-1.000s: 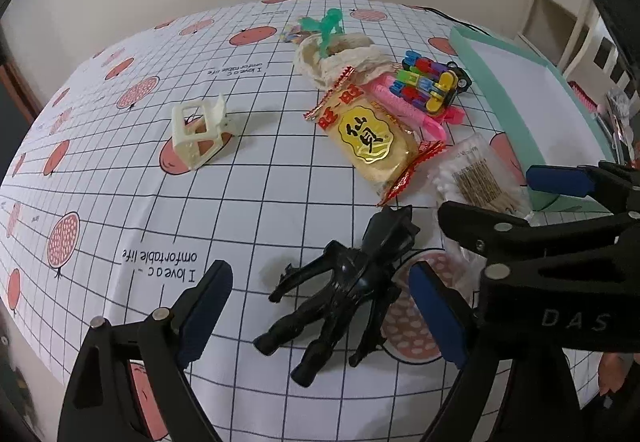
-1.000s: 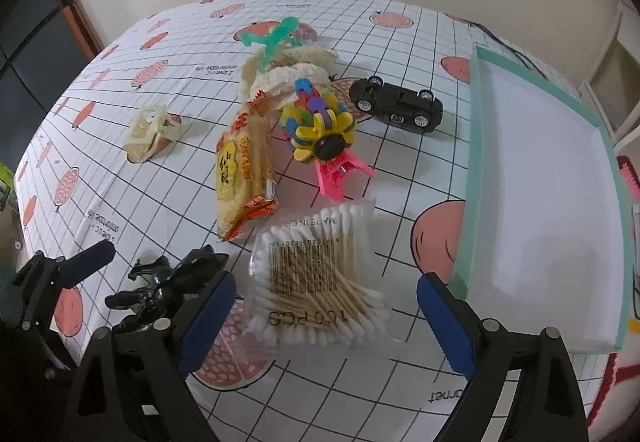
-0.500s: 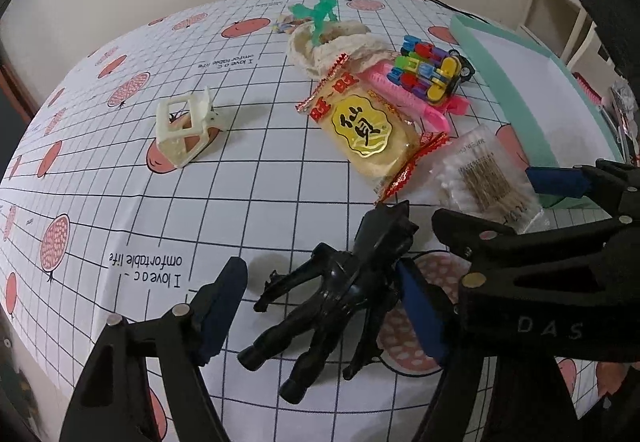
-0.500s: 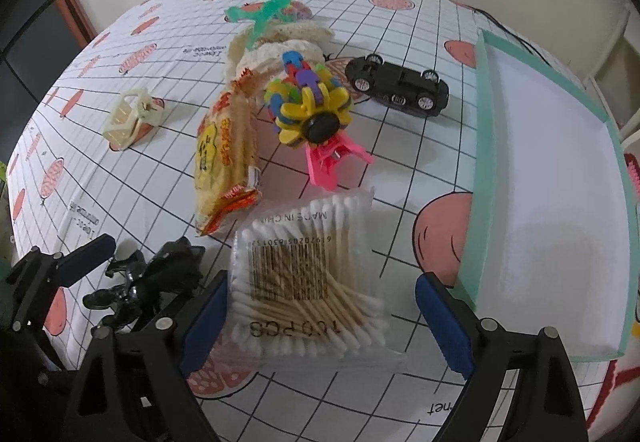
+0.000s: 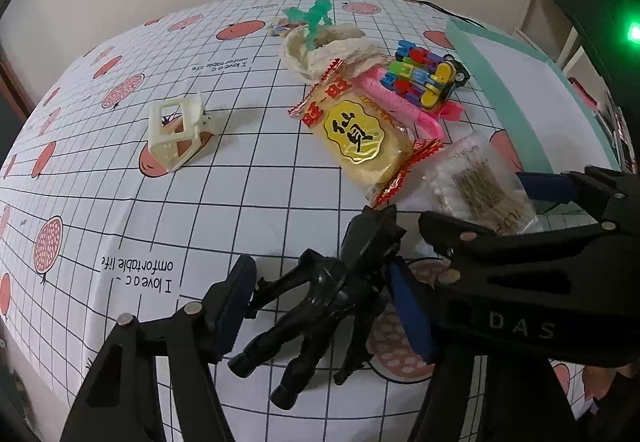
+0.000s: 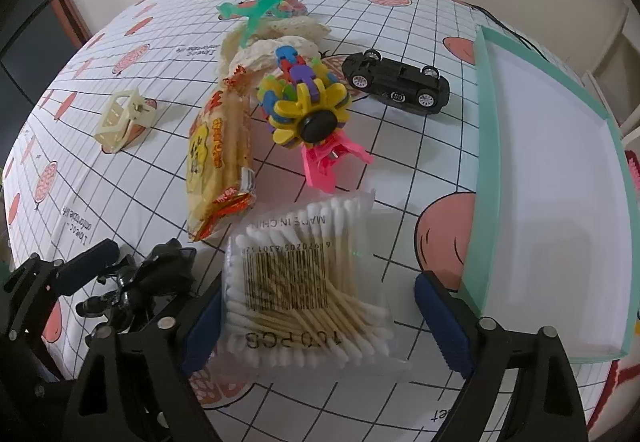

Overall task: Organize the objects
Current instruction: 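Grasp the black action figure with left gripper while right gripper grasps cotton swab bag, then carry the figure and swab bag with both grippers over the teal box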

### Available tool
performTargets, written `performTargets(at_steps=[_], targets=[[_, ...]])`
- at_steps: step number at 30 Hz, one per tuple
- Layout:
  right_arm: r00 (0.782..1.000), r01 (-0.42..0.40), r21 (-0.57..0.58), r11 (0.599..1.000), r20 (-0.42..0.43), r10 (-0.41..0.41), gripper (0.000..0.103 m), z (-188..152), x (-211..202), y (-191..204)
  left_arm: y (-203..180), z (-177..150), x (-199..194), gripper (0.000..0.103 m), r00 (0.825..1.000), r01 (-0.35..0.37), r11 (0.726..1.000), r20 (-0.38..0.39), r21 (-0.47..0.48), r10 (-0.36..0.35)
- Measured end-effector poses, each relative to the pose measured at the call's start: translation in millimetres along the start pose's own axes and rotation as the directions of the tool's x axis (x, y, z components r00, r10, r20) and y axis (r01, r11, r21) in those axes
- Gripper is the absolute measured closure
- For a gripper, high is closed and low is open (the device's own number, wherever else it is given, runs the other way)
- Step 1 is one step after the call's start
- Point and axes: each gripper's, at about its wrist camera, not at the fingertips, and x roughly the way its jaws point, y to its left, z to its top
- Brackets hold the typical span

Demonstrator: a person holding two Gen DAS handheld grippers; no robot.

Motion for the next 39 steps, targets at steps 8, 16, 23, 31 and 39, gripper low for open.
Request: performTargets(at_steps=[8,16,23,31,39], targets=[[1.0,0.006,-0.014,1.0,0.019,-0.006,0.038,1.0,-4.5,2.4,-0.8,0.4,-1.1,0.039,1.0,-0.002,1.0,0.002,-0.009,0.002],[1.0,-0.005,-0.019,1.0,0.022,0.005,0.042,1.6,-5.5,5.0,-0.7,0.6,-1.4,0.04,1.0,-0.004,1.0,0.002,-0.016,0.004],[1.0,-0.023,-0.007,1.0,0.02,0.023,0.043,2.5,-8.2,4.6,1.0,1.2,-1.6,0.04,1.0,-0.003,0.999,-0.002,-0.04,0.003],[0.998,-0.038,0.0,0.999,0.049,0.037,0.044,6.0,-20.4,2.7,6.4,2.3,-6.1,0.04,1.0,0.004,0.996,0.002,-0.084,-0.004],[0.994,-0.055,0.027,0.998,0.096,0.052,0.044,9.7,-41.6,-3.5,6.4,11.1,-24.2,0.04,0.999,0.005,0.993,0.037,-0.114,-0.001]])
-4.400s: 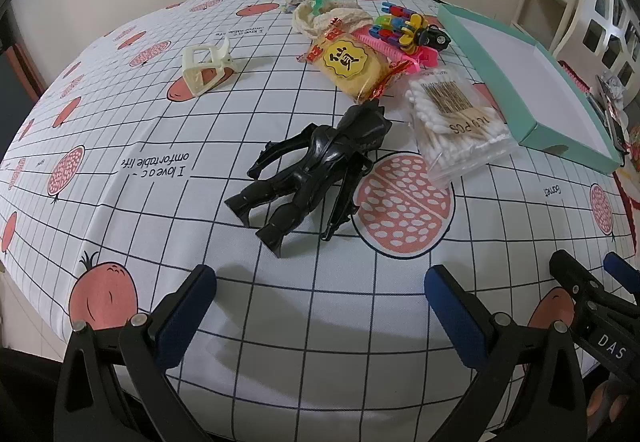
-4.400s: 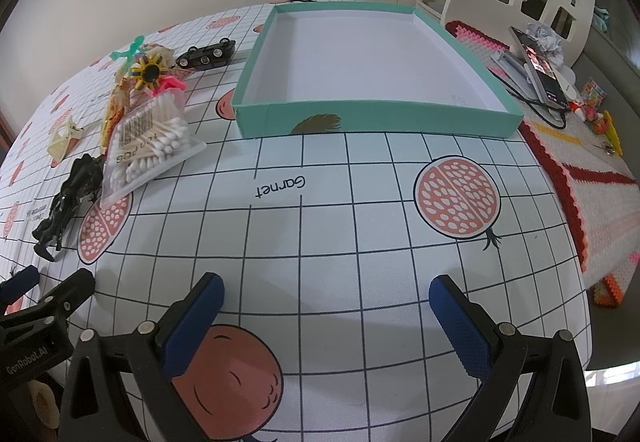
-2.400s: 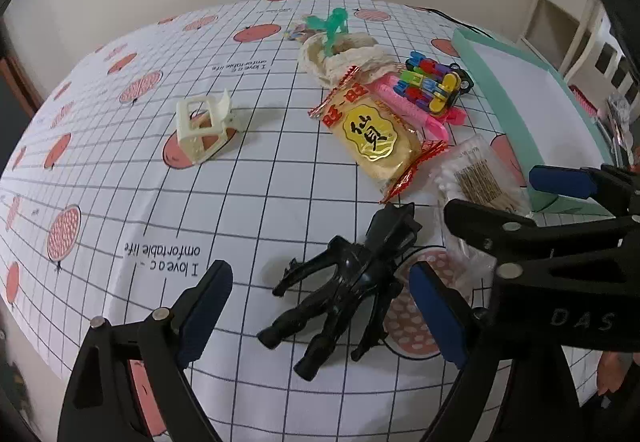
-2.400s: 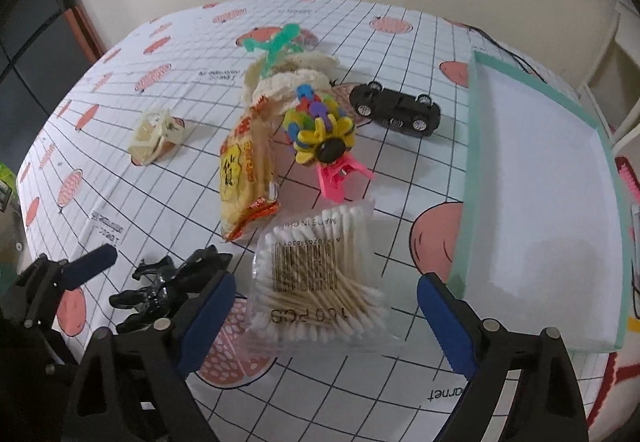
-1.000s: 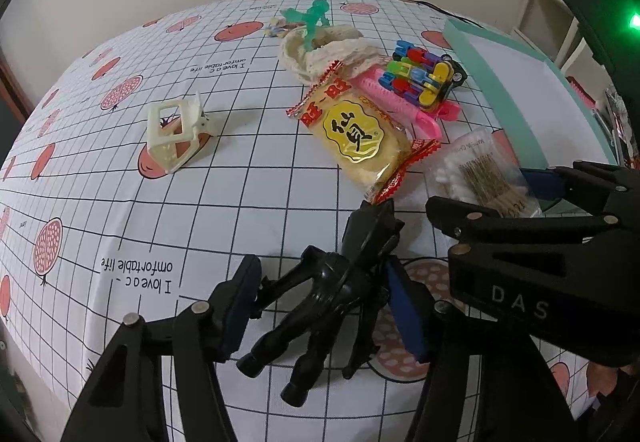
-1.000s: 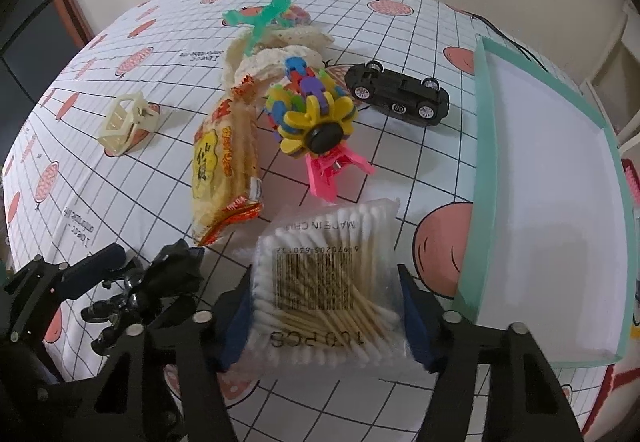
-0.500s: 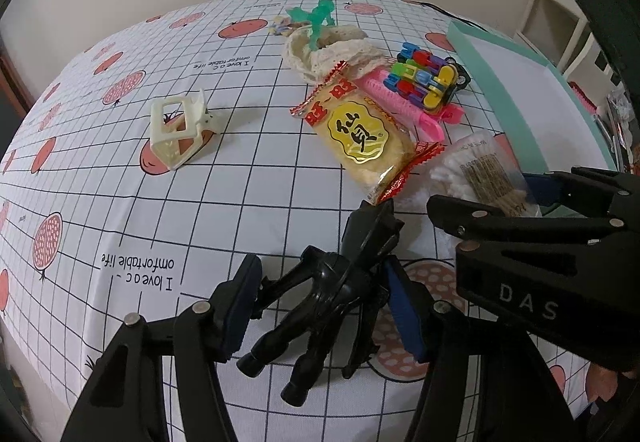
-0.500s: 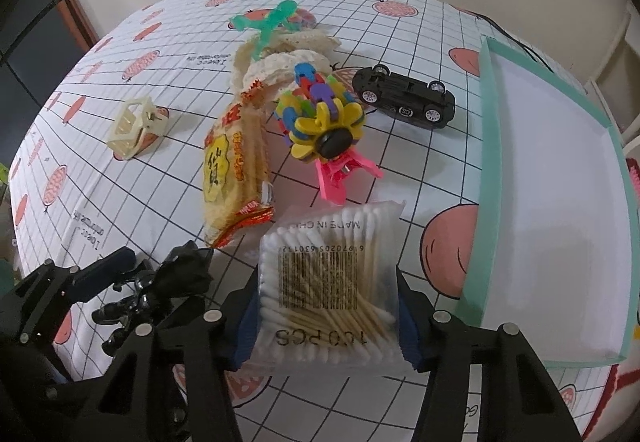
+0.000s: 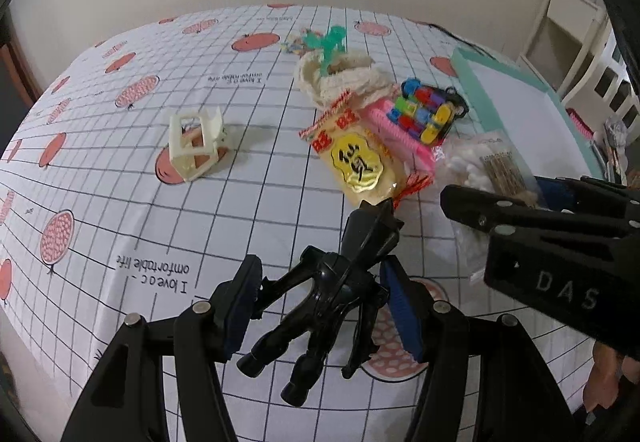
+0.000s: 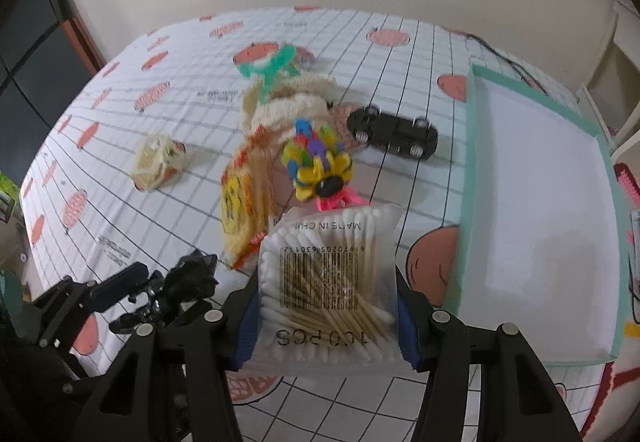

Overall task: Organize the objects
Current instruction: 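Carry the figure and swab bag with both grippers over the teal box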

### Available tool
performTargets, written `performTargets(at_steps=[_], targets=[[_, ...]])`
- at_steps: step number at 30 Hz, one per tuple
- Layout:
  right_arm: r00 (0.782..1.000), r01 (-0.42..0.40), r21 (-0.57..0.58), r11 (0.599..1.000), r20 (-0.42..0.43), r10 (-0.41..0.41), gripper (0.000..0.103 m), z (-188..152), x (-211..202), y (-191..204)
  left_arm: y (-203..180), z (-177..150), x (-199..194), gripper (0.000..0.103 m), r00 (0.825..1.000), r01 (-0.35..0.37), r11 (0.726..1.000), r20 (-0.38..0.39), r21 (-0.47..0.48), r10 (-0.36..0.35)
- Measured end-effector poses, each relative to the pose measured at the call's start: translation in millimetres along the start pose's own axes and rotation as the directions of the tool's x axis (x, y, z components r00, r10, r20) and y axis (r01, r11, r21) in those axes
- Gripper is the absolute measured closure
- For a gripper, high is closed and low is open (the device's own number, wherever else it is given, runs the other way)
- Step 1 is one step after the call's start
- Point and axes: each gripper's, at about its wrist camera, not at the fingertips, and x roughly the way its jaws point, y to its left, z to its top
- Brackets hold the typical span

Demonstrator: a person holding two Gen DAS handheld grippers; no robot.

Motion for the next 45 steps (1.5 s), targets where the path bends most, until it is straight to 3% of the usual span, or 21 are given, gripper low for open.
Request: performTargets(at_steps=[13,21,27,34,45], targets=[[0.983,-0.006,0.083,0.997,0.184,-0.01,0.044,28.0,-57.4,-13.2,-2.1,39.8,-43.5,0.04,0.995,-0.001,1.0,0.099,-0.025,0.003],[0.955,0.02,0.177,0.984,0.289,-0.072,0.044,45.2,-93.6,-41.1,-9.7,104.9,-69.5,0.04,0.981,0.06,0.995,0.188,-0.082,-0.044],[0.922,0.054,0.295,0.954,0.352,-0.161,0.044,64.3,-119.8,-88.7,-45.8,149.6,-83.5,0.04,0.958,0.096,0.993,0.278,-0.062,-0.075],[0.896,0.126,0.383,0.915,0.353,-0.271,0.044,68.7,-129.3,-141.5,-96.1,180.3,-69.4,0.04,0.943,0.17,0.984,0.299,-0.048,-0.148],[0.888,0.217,0.439,0.872,0.282,-0.363,0.044,47.5,-96.1,-214.3,-179.2,202.4,-10.5,0.04,0.951,0.196,0.98,0.239,0.015,-0.194]])
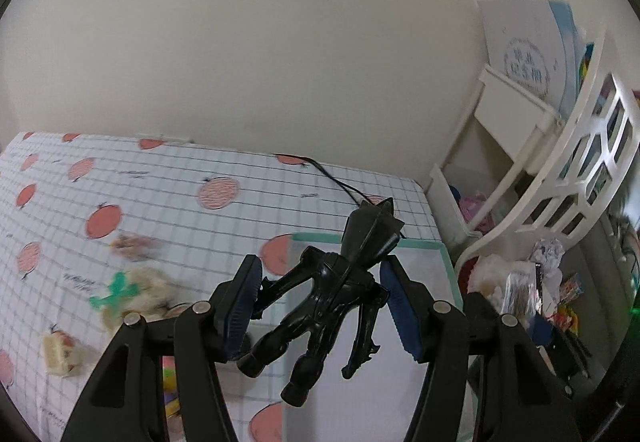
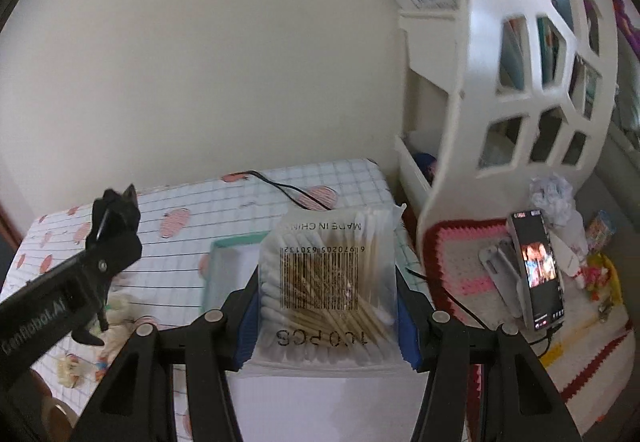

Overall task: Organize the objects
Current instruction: 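Carry the figure and swab bag with both grippers over the teal box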

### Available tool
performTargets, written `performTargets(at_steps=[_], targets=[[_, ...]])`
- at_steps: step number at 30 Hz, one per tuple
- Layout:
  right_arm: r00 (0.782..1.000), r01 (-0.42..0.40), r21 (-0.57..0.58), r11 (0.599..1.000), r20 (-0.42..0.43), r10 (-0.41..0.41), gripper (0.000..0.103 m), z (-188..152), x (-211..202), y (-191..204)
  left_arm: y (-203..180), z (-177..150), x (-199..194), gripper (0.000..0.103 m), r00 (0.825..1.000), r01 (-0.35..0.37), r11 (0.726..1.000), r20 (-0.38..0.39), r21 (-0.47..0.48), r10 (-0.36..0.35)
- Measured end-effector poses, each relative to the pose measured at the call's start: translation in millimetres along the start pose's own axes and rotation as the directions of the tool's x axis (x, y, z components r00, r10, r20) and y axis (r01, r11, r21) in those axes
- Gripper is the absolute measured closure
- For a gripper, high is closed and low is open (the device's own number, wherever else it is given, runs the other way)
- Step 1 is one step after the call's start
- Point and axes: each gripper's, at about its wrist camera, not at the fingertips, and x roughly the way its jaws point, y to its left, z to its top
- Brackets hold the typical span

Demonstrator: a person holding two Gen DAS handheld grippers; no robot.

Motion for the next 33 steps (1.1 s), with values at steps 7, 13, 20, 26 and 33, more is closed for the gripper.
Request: performTargets(at_steps=[7,13,20,26,33], targets=[[0.999,0.026,0.054,0.998,-0.033,-0.025,0.044,-17.1,36.2,-27.5,-23.7,-11.1,42.3,0.04,0.999,0.003,0.999,-0.046,0.053,0.0],[0.995,0.033,0.091,0.995,-0.095,-0.024,0.044,-43.2,69.6,-44.6,-31.4,-26.1,68.0,0.04,0.995,0.016,0.996,-0.102,0.088,-0.007],[0.99,0.06,0.066,0.996,-0.134,-0.051,0.044,-64.9,79.7,-39.9,-26.7,-42.7,91.4,0.04,0.986,0.018,0.995,-0.165,0.102,0.0],[0.985,0.072,0.027,0.997,-0.162,-0.067,0.044,-70.2,90.8,-28.9,-18.4,-49.7,104.4,0.04,0.98,0.016,0.996,-0.199,0.084,0.001],[0.981,0.086,-0.013,0.996,-0.172,-0.087,0.044,-73.7,95.3,-22.1,-11.6,-55.2,112.5,0.04,0.973,0.008,0.998,-0.232,0.059,0.006]])
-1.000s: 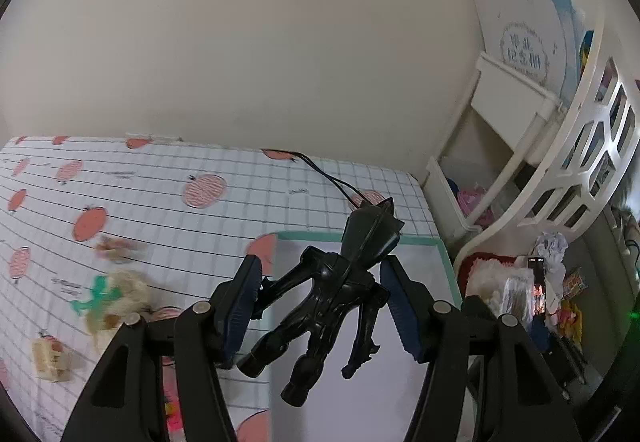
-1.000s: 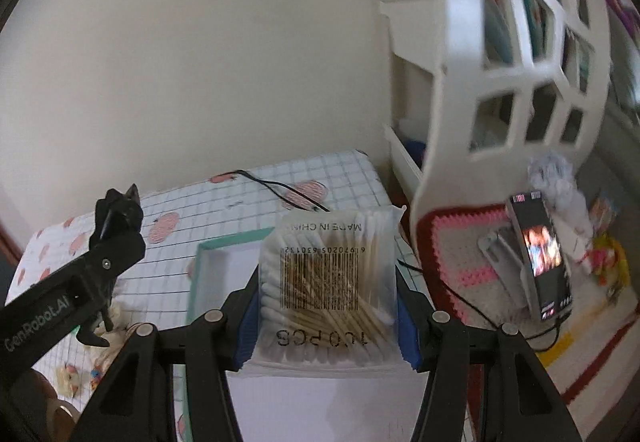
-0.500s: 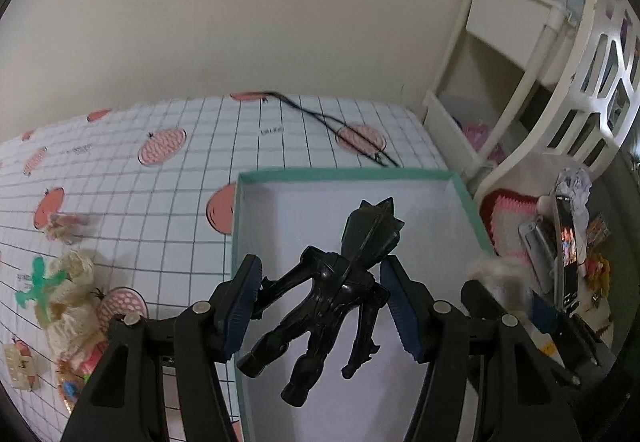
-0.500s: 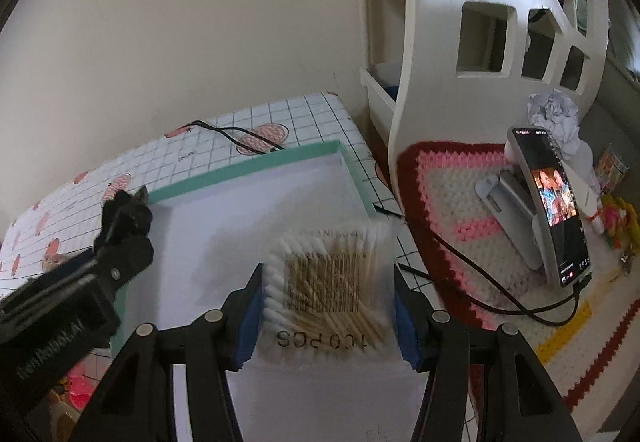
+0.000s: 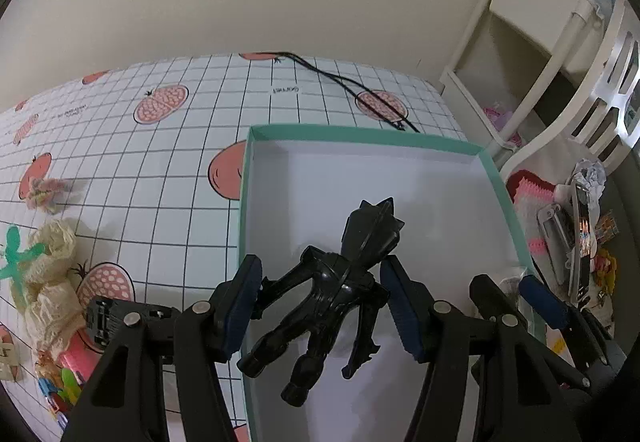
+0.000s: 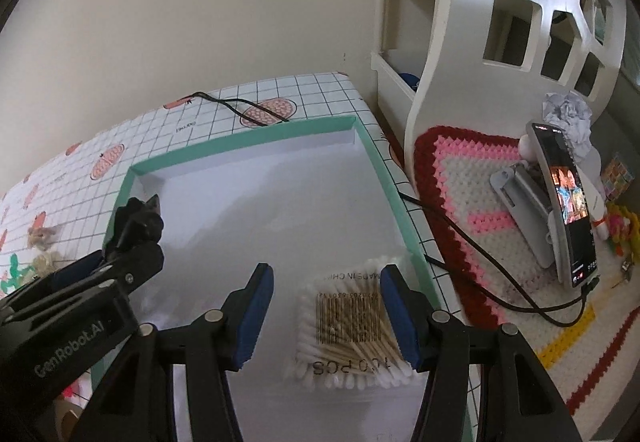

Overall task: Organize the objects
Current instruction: 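Carry the figure and swab bag with both grippers over the teal box, then lower and release the swab bag with right gripper while left releases figure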

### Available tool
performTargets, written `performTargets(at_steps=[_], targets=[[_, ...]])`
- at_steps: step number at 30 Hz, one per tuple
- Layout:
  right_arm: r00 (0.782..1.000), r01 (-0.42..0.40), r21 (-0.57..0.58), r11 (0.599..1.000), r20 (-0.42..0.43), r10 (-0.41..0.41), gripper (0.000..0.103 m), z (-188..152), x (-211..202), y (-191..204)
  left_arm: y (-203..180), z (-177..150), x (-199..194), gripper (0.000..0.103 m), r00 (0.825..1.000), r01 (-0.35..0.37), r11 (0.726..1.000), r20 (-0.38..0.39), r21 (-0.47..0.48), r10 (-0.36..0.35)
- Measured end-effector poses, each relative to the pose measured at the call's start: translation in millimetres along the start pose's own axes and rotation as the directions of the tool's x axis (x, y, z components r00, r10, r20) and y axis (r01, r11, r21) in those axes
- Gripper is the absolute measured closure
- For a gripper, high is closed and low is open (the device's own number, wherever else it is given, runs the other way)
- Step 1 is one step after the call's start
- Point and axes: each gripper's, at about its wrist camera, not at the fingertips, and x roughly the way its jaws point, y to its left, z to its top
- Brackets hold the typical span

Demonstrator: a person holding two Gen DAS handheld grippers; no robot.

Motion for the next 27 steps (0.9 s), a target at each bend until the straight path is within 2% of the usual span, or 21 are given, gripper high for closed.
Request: performTargets(at_steps=[10,27], targets=[[1.0,0.023,-0.012,1.0,-0.009,-0.023,0.044,-3.7,3.1,1.2,-1.5,-3.9,3.3,0.04,1.0,-0.008,1.0,-0.014,0.0,0.008],[1.0,0.007,-0.022,1.0,-0.006,-0.007,0.041,-3.4,-0.3,4.0,1.0,0.4,3.5,0.04,0.999,-0.01,1.0,-0.052,-0.011,0.009]])
